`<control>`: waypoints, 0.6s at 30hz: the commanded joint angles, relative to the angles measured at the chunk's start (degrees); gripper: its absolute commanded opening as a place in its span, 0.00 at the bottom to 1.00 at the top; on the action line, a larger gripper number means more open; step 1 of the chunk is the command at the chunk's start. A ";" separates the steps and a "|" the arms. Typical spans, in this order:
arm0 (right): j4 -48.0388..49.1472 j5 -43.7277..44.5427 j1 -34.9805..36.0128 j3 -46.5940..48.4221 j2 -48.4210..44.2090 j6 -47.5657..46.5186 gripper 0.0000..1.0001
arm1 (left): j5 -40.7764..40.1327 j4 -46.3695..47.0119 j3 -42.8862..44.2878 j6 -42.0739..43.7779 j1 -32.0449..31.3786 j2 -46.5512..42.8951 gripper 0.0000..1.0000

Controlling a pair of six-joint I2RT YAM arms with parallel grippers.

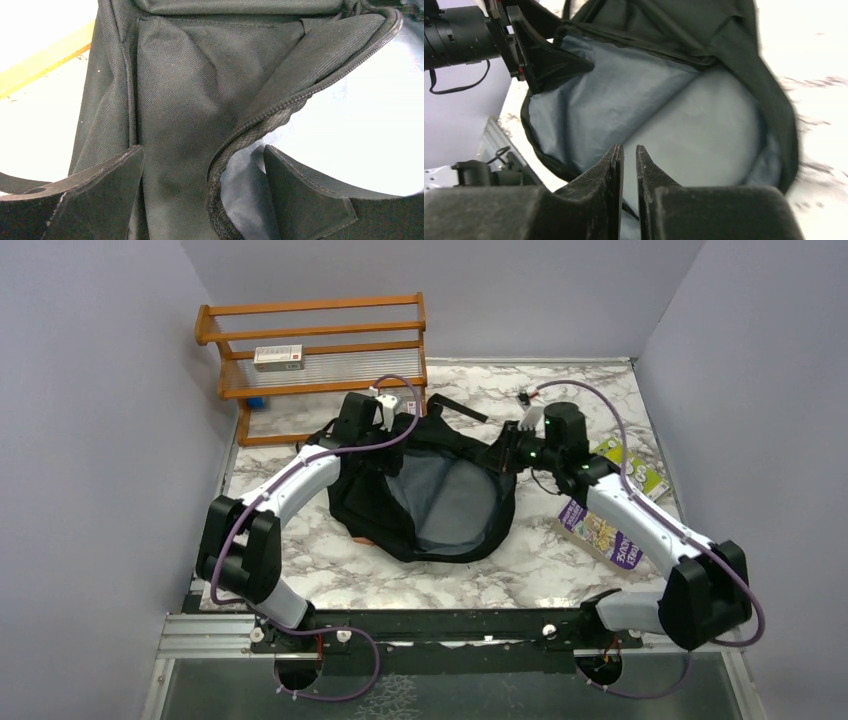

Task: Pack the student bag
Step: Unzip the student bag at the center of the board.

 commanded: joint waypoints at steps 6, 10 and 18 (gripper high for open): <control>15.28 -0.82 9.09 5.65 16.70 4.19 0.11 | 0.78 -0.32 -0.55 -0.11 0.20 -4.26 0.88; 18.88 2.68 11.30 9.00 24.13 5.48 0.10 | 1.12 -0.41 -1.65 -0.51 0.20 -4.66 0.88; 22.34 12.61 11.31 19.21 36.07 5.75 0.09 | 3.60 -0.97 -4.57 -1.92 0.20 -8.52 0.88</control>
